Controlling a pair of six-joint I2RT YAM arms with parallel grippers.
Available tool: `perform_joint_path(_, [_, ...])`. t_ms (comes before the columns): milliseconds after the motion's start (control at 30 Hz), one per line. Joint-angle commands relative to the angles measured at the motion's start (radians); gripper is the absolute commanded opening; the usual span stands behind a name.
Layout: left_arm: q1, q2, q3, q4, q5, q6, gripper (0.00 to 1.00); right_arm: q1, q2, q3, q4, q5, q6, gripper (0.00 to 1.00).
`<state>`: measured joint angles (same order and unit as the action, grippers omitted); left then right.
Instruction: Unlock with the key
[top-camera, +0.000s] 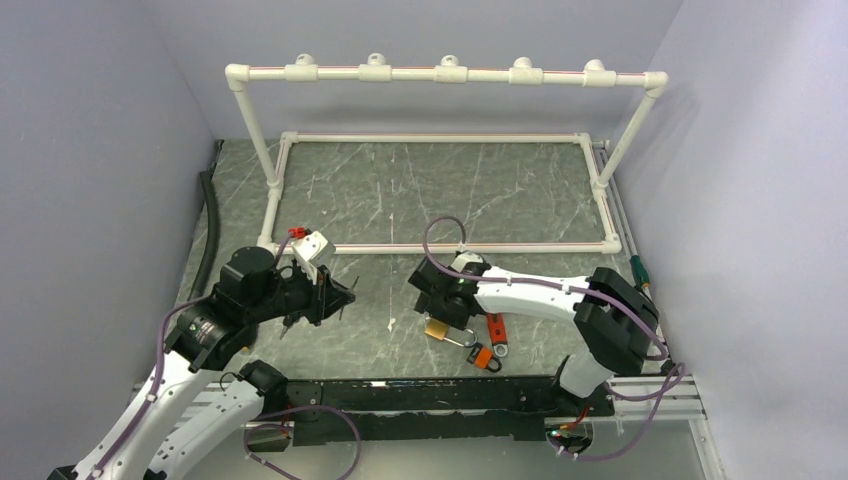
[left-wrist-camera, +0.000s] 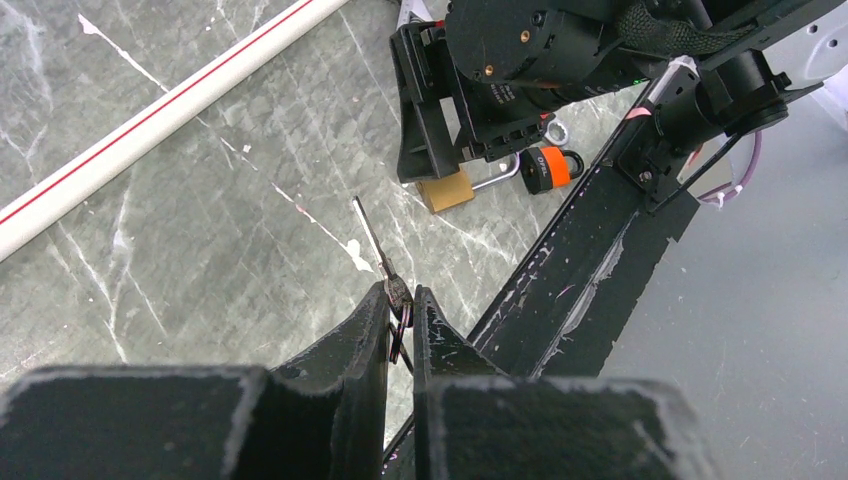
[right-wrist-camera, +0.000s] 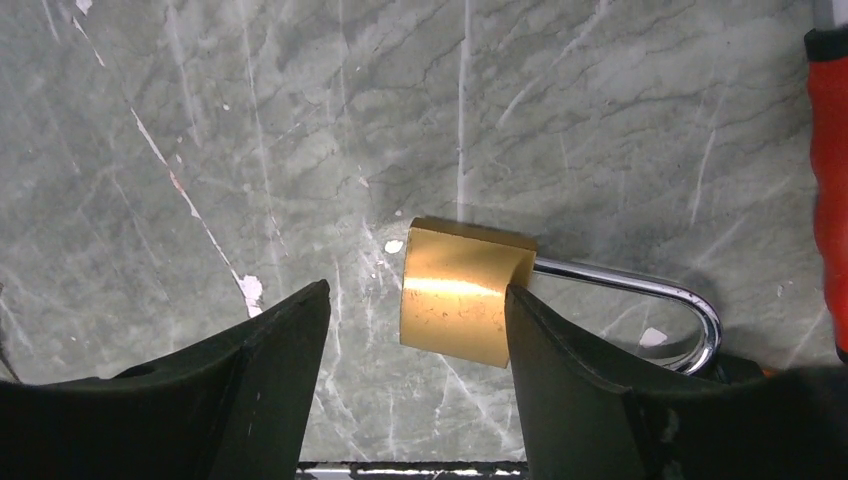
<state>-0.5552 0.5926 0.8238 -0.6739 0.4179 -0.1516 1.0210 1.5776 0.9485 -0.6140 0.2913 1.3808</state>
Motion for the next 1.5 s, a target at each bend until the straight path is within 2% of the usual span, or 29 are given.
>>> perform_joint_path(0, [-0.007,0.006,-0.001,0.026,-0.015,0.004,0.0,0.014,0.02,0.025,-0.046,0.036,0.013,0.66])
perform_joint_path(433, [-0.011,-0.023,-0.003,0.02,-0.047,0.004,0.0,0.047,0.073,0.124,-0.179,0.089,-0.084,0.68])
perform_joint_path(767, [-0.011,-0.015,0.003,0.014,-0.065,0.009,0.0,0.05,0.102,0.08,-0.092,0.058,-0.106,0.67])
perform_joint_path(967, [-0.011,0.001,0.008,0.007,-0.075,0.011,0.0,0.05,0.137,0.072,-0.018,0.053,-0.178,0.47])
perform_joint_path(1067, [-0.01,-0.002,0.008,0.007,-0.078,0.011,0.0,0.051,0.138,0.087,0.031,0.065,-0.295,0.37])
perform_joint_path(1233, [-0.01,-0.007,0.003,0.008,-0.085,0.011,0.0,0.07,0.132,0.129,0.174,0.07,-0.716,0.37])
perform_joint_path(1367, [-0.01,-0.007,0.003,0.004,-0.089,0.009,0.0,0.106,0.168,0.135,0.23,0.077,-1.033,0.43])
perform_joint_path(1467, [-0.011,-0.008,0.001,0.005,-0.094,0.006,0.0,0.112,0.21,0.17,0.18,0.146,-1.098,0.49])
